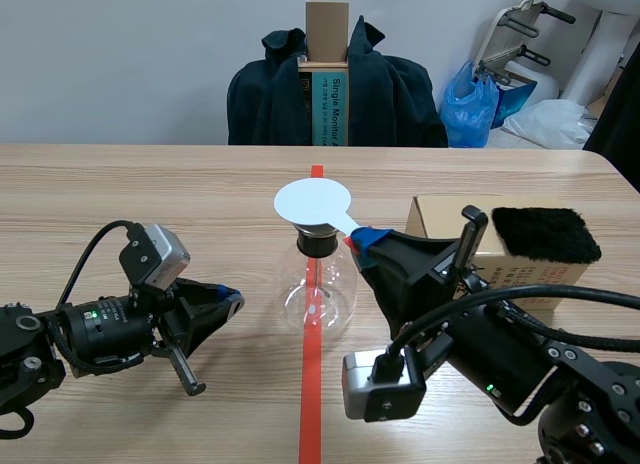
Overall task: Do the electroscope experiment.
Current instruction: 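Hold the plate still at the electroscope, then move the plate toward and away from the electroscope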
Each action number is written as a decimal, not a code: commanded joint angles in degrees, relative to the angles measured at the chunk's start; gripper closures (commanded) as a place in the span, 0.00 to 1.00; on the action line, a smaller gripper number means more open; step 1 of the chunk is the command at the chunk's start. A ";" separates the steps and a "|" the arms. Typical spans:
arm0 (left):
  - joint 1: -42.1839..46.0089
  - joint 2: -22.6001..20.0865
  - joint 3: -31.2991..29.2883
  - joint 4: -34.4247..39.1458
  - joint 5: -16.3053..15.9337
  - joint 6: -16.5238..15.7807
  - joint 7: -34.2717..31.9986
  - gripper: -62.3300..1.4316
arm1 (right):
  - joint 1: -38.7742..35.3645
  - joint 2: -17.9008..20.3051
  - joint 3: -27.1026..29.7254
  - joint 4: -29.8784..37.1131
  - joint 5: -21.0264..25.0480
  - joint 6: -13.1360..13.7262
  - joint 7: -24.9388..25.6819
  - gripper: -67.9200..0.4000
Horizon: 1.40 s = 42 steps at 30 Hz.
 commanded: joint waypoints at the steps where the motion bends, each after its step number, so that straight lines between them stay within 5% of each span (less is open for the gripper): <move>1: -0.15 0.13 -0.42 1.25 -0.55 0.13 -0.81 0.93 | 0.70 0.79 0.26 0.81 0.20 -0.81 0.02 0.98; 27: -0.15 0.13 -0.42 1.25 -0.57 0.13 -0.83 0.93 | 0.70 0.79 0.28 0.81 0.20 -0.81 -0.17 0.98; 42: -0.15 0.13 -0.42 1.25 -0.57 0.13 -0.83 0.93 | 0.70 0.79 0.28 0.81 0.20 -0.81 -15.63 0.98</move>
